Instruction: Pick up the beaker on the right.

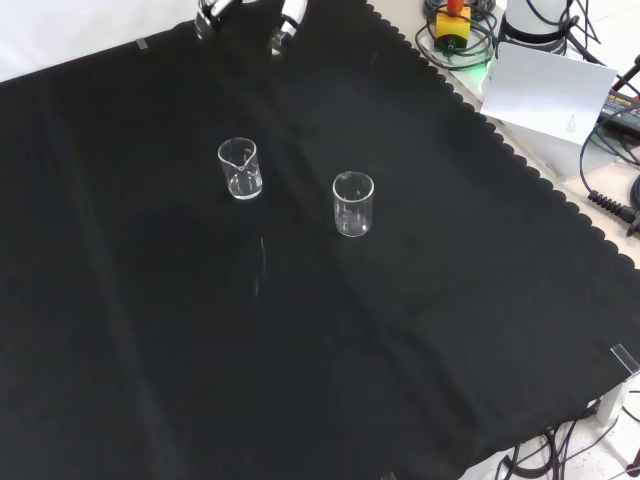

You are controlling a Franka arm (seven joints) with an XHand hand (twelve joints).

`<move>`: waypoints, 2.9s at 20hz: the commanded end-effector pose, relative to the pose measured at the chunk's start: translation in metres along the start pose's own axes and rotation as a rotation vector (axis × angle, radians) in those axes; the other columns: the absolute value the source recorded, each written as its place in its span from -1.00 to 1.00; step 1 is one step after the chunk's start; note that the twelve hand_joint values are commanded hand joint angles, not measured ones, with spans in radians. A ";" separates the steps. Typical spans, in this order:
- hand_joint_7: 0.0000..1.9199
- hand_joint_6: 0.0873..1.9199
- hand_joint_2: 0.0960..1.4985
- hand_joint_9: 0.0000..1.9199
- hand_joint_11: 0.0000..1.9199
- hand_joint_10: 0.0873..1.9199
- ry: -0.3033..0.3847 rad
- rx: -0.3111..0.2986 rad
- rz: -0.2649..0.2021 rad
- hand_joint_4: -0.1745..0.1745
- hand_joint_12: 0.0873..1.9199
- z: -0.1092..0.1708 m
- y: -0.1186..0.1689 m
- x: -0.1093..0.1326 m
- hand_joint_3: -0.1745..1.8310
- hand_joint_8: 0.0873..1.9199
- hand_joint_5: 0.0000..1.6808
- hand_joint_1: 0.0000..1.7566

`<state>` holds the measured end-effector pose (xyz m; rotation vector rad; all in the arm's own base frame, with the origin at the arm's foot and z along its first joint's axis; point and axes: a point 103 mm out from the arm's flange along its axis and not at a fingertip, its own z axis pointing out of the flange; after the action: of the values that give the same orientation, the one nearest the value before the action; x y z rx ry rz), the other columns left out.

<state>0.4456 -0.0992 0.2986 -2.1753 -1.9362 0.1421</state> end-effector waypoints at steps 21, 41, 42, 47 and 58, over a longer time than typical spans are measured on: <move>-0.78 -1.00 -0.20 -0.62 -0.90 -0.35 0.240 0.143 -0.232 -0.30 0.45 0.132 0.098 0.009 -0.26 -0.33 -0.50 -0.08; -0.80 -1.00 -0.32 -0.66 -0.99 -0.35 0.455 0.126 -0.400 -0.22 0.46 0.174 0.114 -0.011 -0.28 -0.34 -0.55 -0.11; -0.80 -1.00 -0.33 -0.66 -0.99 -0.35 0.468 0.121 -0.402 -0.22 0.47 0.177 0.114 -0.011 -0.28 -0.35 -0.56 -0.10; -0.84 -1.00 -0.34 -0.72 -1.00 -0.37 0.529 0.122 -0.405 -0.23 0.42 0.194 0.114 -0.005 -0.28 -0.37 -0.59 -0.07; -0.79 -1.00 -0.35 -0.69 -1.00 -0.38 0.609 0.059 -0.438 -0.17 0.40 0.202 0.125 -0.005 -0.27 -0.38 -0.48 0.04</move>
<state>0.5169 -0.0999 0.0789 -1.4783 -1.9332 -0.4259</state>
